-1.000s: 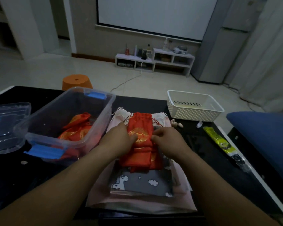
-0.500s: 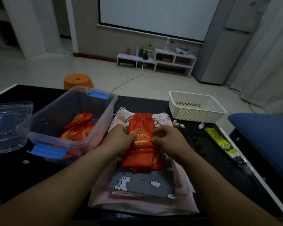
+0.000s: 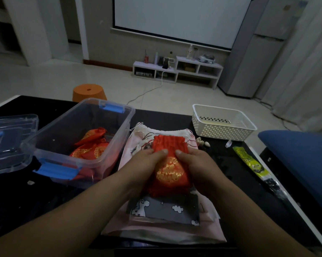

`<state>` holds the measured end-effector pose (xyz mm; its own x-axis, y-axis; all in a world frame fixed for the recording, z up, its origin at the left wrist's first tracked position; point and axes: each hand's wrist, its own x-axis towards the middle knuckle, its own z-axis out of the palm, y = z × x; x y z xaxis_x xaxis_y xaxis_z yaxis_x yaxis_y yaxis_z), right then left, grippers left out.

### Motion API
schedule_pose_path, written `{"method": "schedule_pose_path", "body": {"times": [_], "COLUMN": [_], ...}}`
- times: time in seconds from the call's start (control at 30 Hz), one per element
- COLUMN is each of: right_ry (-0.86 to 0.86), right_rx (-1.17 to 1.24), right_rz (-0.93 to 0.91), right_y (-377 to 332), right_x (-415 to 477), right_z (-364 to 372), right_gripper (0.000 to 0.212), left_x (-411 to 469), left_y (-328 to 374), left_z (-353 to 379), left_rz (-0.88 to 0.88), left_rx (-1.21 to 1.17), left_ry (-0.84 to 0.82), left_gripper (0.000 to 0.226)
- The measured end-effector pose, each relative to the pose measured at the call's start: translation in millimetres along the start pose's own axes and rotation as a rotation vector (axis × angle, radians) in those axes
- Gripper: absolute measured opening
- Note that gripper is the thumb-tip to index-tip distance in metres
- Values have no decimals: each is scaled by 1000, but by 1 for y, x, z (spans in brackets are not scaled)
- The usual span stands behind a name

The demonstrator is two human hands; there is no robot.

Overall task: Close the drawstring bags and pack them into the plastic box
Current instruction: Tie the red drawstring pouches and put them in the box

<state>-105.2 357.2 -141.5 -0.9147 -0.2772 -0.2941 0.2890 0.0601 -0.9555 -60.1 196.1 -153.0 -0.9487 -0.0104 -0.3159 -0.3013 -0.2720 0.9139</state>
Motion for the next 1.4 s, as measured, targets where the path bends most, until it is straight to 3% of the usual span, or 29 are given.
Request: {"method": "schedule_pose_path", "body": {"times": [0.17, 0.3, 0.5, 0.8, 0.9, 0.97, 1.0, 1.07, 1.2, 1.27, 1.4], "right_ry": [-33, -23, 114, 147, 296, 523, 585, 549, 311, 284, 313], "right_rx": [-65, 41, 357, 392, 197, -140, -296, -496, -528, -536, -513], "right_rz": [57, 35, 65, 97, -12, -189, -273, -375, -233, -196, -213], "right_y": [8, 5, -2, 0, -1, 3, 5, 7, 10, 14, 17], "right_x": [-6, -3, 2, 7, 3, 4, 6, 10, 10, 15, 23], "right_z": [3, 10, 22, 1, -2, -8, -12, -17, -10, -7, -3], "right_gripper": [24, 32, 37, 53, 28, 7, 9, 10, 12, 18, 9], "left_x": [11, 16, 26, 33, 35, 35, 35, 35, 35, 35, 35], "left_y": [-3, 0, 1, -2, -2, -2, -3, -4, -6, -6, -5], "left_z": [-5, -3, -1, -8, -8, -9, -9, -10, -10, -9, -9], "left_rz": [-87, -119, -108, -4, -5, -5, -5, 0, 21, 22, 27], "left_rx": [-207, -316, -362, -289, -271, -262, -265, -275, -251, -232, -216], "left_ry": [110, 133, 144, 197, 213, 235, 238, 238, 250, 257, 254], "left_gripper": [32, 29, 28, 17, 27, 30, 29, 23, 20, 20, 22]}}
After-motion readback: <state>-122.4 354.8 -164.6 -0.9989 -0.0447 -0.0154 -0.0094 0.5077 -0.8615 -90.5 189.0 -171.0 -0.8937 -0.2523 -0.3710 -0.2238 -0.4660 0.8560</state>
